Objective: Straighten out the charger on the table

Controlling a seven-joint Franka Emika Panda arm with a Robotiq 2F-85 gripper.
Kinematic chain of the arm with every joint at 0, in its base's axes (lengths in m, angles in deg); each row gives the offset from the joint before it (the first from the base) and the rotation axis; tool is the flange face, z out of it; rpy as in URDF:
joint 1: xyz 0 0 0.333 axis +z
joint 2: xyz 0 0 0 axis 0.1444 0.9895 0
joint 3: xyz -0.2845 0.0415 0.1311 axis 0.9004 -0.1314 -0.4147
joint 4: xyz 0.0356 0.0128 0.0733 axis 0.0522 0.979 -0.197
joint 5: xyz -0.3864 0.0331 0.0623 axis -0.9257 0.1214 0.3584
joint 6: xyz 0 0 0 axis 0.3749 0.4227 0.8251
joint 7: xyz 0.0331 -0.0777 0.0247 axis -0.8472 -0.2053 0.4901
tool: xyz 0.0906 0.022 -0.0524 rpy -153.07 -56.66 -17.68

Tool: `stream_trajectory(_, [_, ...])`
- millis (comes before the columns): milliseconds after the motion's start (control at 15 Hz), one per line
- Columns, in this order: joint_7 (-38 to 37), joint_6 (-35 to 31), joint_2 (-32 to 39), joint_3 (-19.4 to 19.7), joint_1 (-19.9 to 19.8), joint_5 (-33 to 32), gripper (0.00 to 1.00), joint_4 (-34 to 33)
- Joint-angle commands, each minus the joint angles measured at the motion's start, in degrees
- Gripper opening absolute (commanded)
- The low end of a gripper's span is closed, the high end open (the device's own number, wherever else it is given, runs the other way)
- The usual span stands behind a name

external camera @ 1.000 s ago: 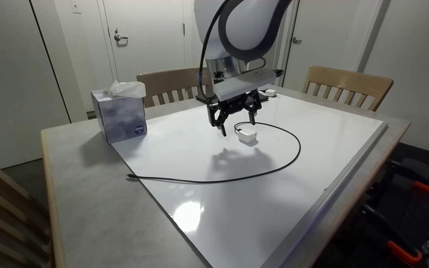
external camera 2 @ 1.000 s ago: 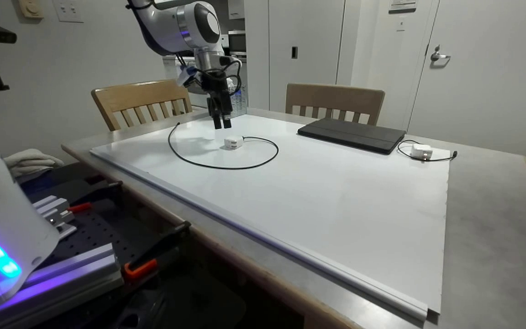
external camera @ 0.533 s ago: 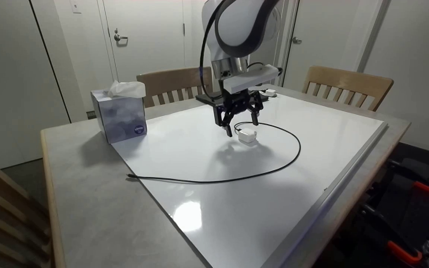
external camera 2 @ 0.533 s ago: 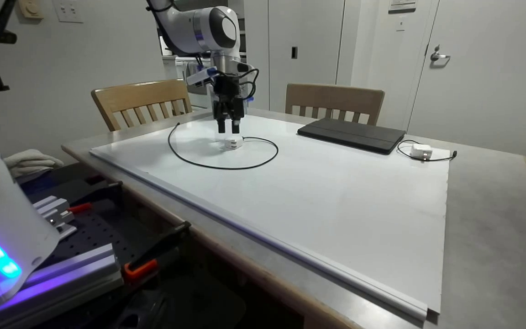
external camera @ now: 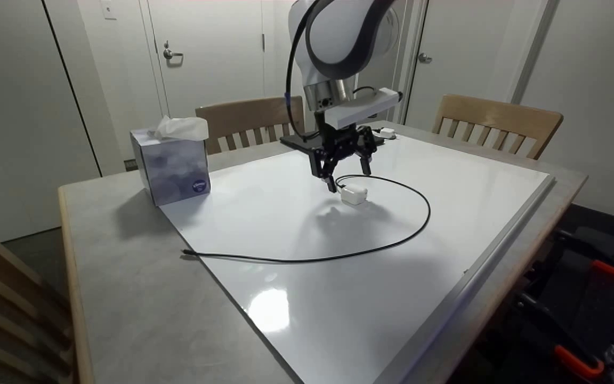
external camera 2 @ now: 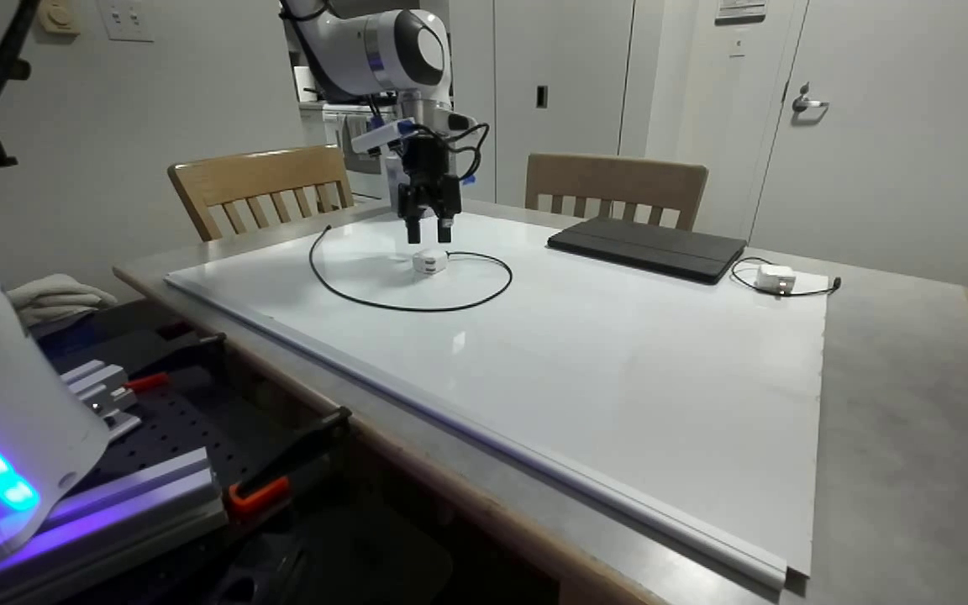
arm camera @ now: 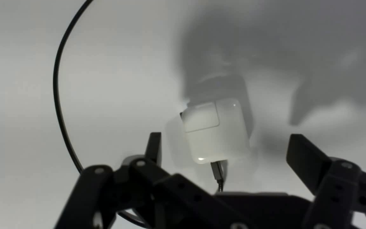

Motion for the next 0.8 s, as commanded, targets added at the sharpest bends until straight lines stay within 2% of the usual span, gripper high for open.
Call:
stream_trajectory(0, [7.78, -2.95, 0.01, -0.85, -2.62, 1.32, 1.0, 1.25])
stream_trajectory(67, [9.47, -2.7, -0.13, -1.04, -3.18, 1.79, 1.0, 1.41])
stream_trajectory(200, [14.49, 4.65, 0.41, -2.83, -5.73, 6.41, 1.0, -0.49])
stream_trajectory(333, [17.8, 8.32, 0.68, -3.44, -7.12, 9.56, 1.0, -0.85])
stream_trajectory(467, [19.54, 8.81, 0.72, -3.56, -7.73, 11.19, 1.0, -0.56])
stream_trajectory(733, [19.81, 3.28, 0.11, -3.17, -7.12, 10.98, 1.0, 1.21])
